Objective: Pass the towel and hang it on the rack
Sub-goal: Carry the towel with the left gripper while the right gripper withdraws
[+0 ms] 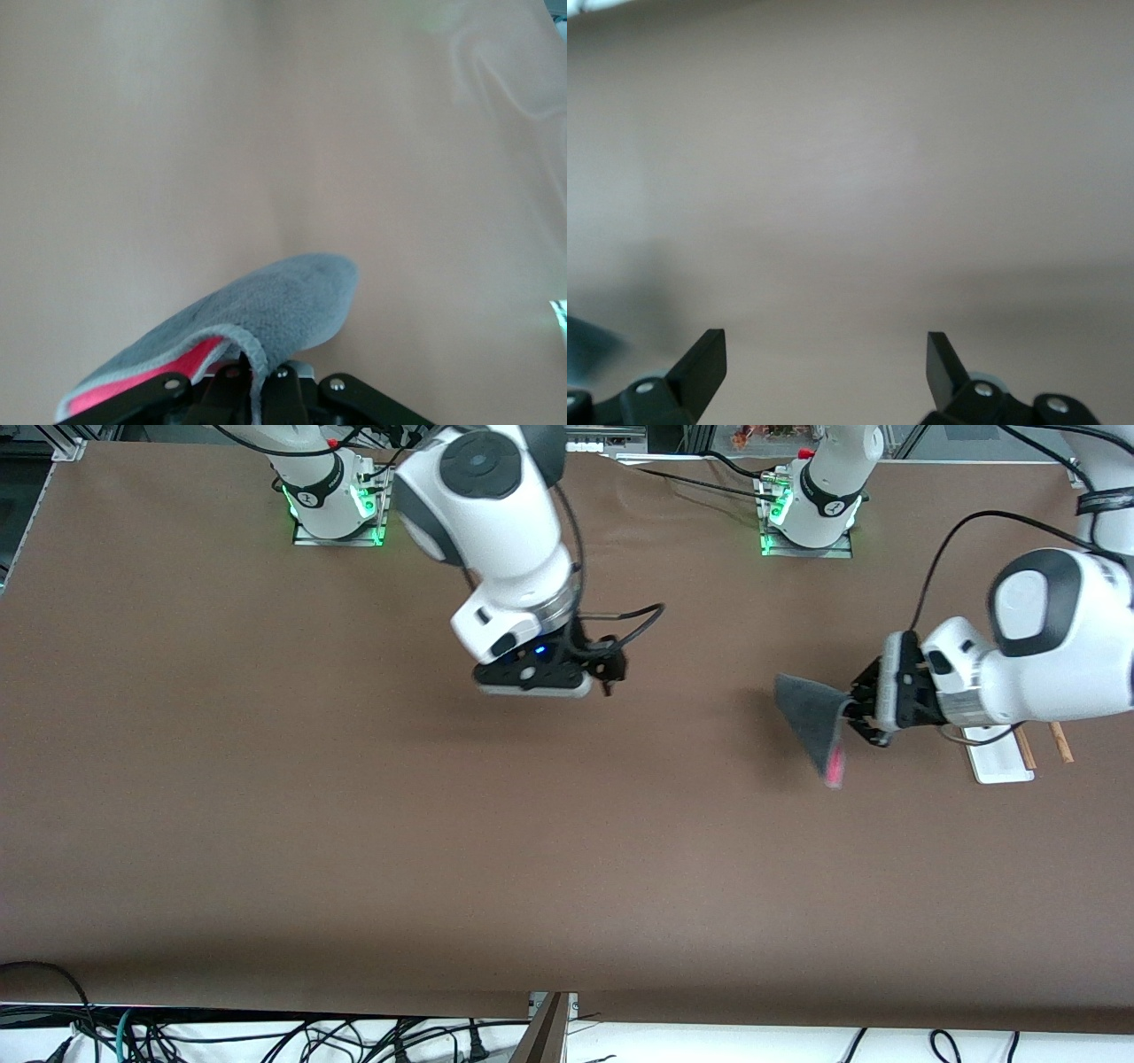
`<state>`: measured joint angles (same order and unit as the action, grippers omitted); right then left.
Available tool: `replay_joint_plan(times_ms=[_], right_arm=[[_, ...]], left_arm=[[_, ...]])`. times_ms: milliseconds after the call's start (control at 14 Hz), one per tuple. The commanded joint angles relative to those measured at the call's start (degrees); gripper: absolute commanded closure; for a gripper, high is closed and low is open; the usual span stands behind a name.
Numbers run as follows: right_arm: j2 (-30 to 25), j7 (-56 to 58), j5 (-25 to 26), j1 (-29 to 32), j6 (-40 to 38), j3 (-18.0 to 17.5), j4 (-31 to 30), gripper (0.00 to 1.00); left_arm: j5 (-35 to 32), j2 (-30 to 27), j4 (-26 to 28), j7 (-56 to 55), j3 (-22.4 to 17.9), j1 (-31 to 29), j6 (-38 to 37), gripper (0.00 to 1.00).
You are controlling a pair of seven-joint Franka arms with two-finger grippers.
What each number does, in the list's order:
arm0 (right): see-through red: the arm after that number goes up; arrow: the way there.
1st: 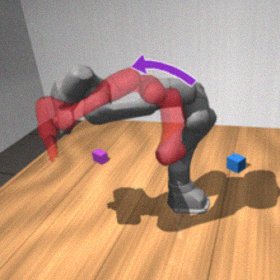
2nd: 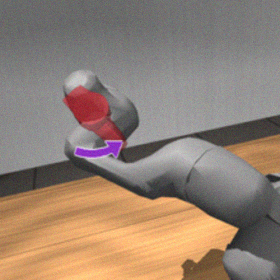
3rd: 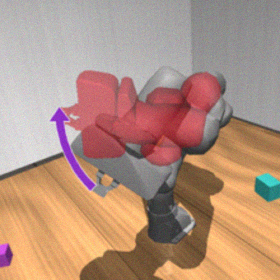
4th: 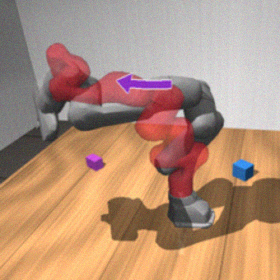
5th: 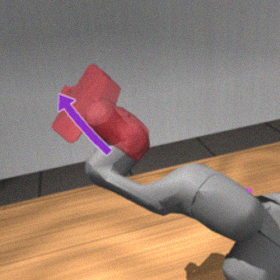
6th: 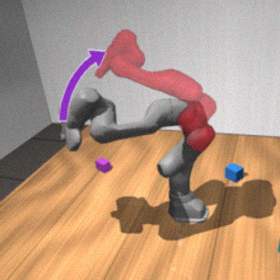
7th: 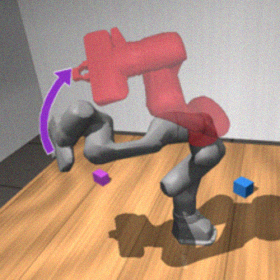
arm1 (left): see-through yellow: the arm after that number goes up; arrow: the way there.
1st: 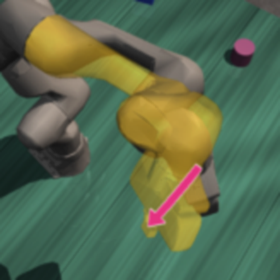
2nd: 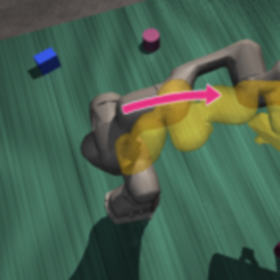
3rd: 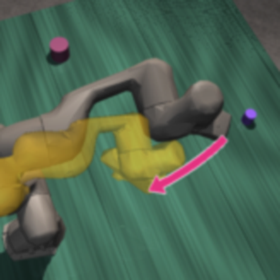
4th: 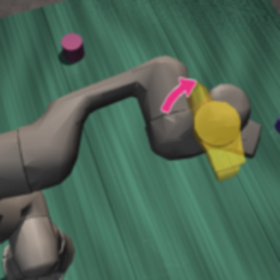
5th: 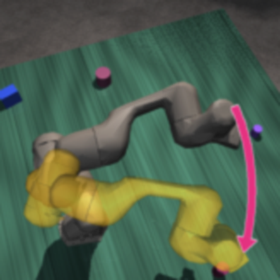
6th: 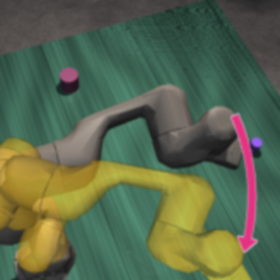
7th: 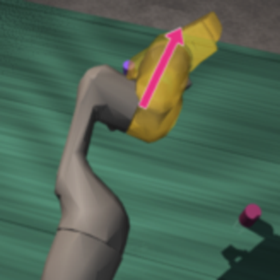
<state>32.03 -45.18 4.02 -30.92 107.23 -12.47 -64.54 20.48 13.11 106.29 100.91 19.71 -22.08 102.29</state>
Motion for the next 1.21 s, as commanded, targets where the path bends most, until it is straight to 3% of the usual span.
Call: replay_joint_plan(times_ms=[0,214,571,786,1000,1143], right_arm=[[-1.09,12.71,0.29,5.85,-5.53,-0.8,0.12,0.0],[-1.09,22.47,0.29,12.7,-8.52,-0.71,0.12,0.0],[-1.97,30.84,0.46,24.39,-9.94,-0.45,0.12,0.0],[-2.06,37.85,0.64,31.68,-13.27,-0.53,0.12,0.0],[-6.44,42.28,1.78,36.18,-13.54,0.42,-1.19,0.0],[-11.52,42.19,3.88,36.89,-13.37,1.83,-6.36,0.0]], left_arm=[[-3.42,-0.98,0.15,1.22,-0.37,-5.86,-3.84,1.0],[-4.31,1.2,-0.81,1.48,-6.43,-9.99,-8.67,1.0],[-9.4,2.7,-3.0,6.45,-6.97,-21.23,-12.02,1.0],[-9.76,10.85,-11.24,15.08,-7.15,-26.86,-15.87,1.0],[-14.15,18.07,-22.15,18.79,-7.06,-26.88,-18.69,1.0],[-13.98,19.41,-23.5,21.85,-7.15,-27.32,-19.32,1.0]])
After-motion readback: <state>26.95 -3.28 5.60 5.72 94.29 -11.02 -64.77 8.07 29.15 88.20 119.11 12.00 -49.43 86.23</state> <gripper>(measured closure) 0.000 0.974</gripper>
